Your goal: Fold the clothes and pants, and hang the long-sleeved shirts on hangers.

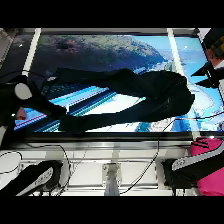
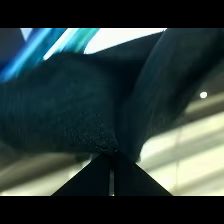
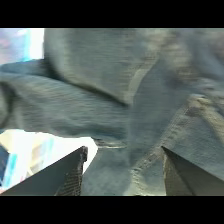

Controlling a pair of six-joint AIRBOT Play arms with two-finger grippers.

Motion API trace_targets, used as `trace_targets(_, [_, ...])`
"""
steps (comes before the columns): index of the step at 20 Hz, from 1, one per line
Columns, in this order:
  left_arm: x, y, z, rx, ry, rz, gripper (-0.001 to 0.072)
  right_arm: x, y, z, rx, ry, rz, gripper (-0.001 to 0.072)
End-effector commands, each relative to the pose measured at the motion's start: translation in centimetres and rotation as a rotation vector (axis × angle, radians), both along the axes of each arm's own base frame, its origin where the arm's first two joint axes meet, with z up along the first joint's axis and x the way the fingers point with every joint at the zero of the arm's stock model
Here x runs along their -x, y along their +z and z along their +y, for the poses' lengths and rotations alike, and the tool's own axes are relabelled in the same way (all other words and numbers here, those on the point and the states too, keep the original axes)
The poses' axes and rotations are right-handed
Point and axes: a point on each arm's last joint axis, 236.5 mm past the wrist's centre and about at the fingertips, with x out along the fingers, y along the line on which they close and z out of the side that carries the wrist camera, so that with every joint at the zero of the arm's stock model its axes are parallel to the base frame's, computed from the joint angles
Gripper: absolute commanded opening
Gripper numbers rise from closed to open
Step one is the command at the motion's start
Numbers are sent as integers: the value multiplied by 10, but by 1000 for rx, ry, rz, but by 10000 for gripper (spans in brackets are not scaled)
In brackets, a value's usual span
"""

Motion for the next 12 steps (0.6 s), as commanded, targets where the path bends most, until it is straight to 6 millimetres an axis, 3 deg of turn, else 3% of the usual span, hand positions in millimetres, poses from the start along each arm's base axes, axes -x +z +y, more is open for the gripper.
trace_targets(1, [-91, -1, -14, 101, 126, -281, 13, -16, 11, 30, -41, 58, -65, 534])
trace_targets(3, [-148, 38, -11, 270, 358, -490, 20, -19, 10, 42, -39, 87, -68, 534])
trace_targets(4, [-167, 53, 0, 287, 411, -583, 140, -22, 10, 47, -32, 106, -79, 534])
trace_targets(5, [-179, 61, 13, 277, 443, -647, 354, -24, 9, 51, -30, 111, -84, 534])
trace_targets(6, [-184, 64, 23, 273, 469, -672, 510, -27, 8, 55, -30, 117, -88, 534])
trace_targets(9, [-184, 61, 45, 286, 559, -648, 528, -29, 5, 71, -52, 148, -81, 534])
trace_targets(12, [-175, 50, 52, 275, 572, -583, 512, -32, 3, 86, -62, 176, -78, 533])
